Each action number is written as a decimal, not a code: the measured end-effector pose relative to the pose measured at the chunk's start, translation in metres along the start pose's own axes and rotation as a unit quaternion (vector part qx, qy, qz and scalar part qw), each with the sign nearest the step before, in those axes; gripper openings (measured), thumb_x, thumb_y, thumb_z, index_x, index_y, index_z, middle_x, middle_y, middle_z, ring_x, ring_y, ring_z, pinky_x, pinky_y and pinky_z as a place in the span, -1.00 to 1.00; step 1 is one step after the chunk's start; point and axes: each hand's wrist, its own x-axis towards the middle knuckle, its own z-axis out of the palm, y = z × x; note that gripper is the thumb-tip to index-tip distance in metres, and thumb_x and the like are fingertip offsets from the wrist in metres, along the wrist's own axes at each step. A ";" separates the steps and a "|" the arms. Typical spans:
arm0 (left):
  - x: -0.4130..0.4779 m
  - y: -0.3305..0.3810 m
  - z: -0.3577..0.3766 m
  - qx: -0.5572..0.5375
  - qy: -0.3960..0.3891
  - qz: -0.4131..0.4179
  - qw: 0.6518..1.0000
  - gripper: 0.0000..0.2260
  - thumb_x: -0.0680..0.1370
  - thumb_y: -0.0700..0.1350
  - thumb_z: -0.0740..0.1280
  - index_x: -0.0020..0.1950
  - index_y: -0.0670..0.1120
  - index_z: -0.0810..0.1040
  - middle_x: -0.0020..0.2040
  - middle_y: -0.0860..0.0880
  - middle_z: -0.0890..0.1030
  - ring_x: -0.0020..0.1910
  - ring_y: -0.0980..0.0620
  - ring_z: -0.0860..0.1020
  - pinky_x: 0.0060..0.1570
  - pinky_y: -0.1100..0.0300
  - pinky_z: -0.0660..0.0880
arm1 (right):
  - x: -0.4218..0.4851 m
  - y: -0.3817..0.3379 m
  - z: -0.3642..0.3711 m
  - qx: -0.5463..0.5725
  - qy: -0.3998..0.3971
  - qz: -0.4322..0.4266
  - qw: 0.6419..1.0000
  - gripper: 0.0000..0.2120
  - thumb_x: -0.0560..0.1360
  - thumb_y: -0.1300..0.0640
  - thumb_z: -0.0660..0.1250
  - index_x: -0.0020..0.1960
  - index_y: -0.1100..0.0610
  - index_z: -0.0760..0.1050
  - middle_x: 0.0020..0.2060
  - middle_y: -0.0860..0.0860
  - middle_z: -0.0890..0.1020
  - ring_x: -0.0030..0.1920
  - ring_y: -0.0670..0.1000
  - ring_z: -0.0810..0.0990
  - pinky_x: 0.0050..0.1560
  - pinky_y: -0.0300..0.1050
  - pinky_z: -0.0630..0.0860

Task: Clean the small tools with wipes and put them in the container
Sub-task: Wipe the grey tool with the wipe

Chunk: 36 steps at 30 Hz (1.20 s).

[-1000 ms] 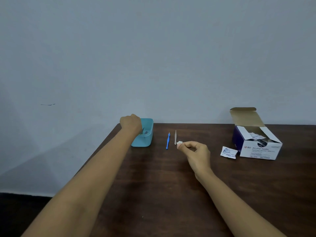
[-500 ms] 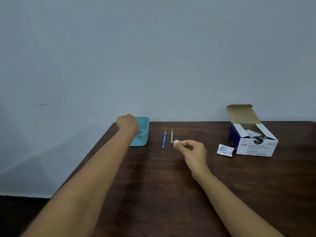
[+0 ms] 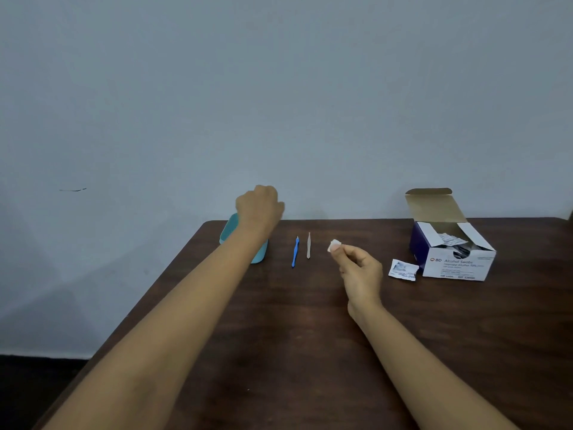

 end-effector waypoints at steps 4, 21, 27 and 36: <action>-0.015 0.031 0.009 -0.062 -0.058 0.012 0.996 -0.82 0.56 -0.08 0.27 0.04 -0.17 0.55 0.03 -0.10 0.54 -0.01 -0.14 0.57 -0.22 0.15 0.33 | -0.002 -0.005 -0.004 0.049 0.012 0.022 0.998 -0.91 0.47 0.17 0.43 -0.21 0.05 0.61 -0.39 0.00 0.45 -0.39 -0.12 0.32 -0.39 -0.31 0.34; -0.047 0.065 0.046 -0.036 -0.104 0.013 0.994 -0.81 0.58 -0.10 0.30 0.15 -0.15 0.52 0.10 -0.11 0.58 0.06 -0.12 0.59 -0.18 0.13 0.39 | 0.006 0.001 -0.005 0.080 0.012 0.029 0.996 -0.90 0.47 0.21 0.43 -0.23 0.13 0.61 -0.47 -0.03 0.34 -0.44 -0.11 0.25 -0.43 -0.30 0.27; -0.057 0.063 0.039 -0.091 -0.064 -0.005 0.994 -0.81 0.57 -0.02 0.30 0.02 -0.14 0.55 -0.03 -0.09 0.59 -0.06 -0.10 0.60 -0.26 0.14 0.38 | 0.014 -0.001 -0.010 0.135 0.027 0.067 0.988 -0.93 0.46 0.23 0.43 -0.20 0.13 0.61 -0.40 0.01 0.39 -0.42 -0.11 0.27 -0.42 -0.29 0.27; -0.100 0.053 0.020 -0.540 -0.088 -0.081 0.833 -0.82 0.50 0.02 0.40 -0.23 -0.03 0.67 -0.20 0.07 0.67 -0.15 0.18 0.57 -0.19 0.32 0.41 | 0.009 -0.006 -0.017 0.216 0.025 0.106 0.970 -0.90 0.47 0.27 0.42 -0.03 0.26 0.60 -0.34 0.03 0.53 -0.43 -0.15 0.33 -0.42 -0.32 0.31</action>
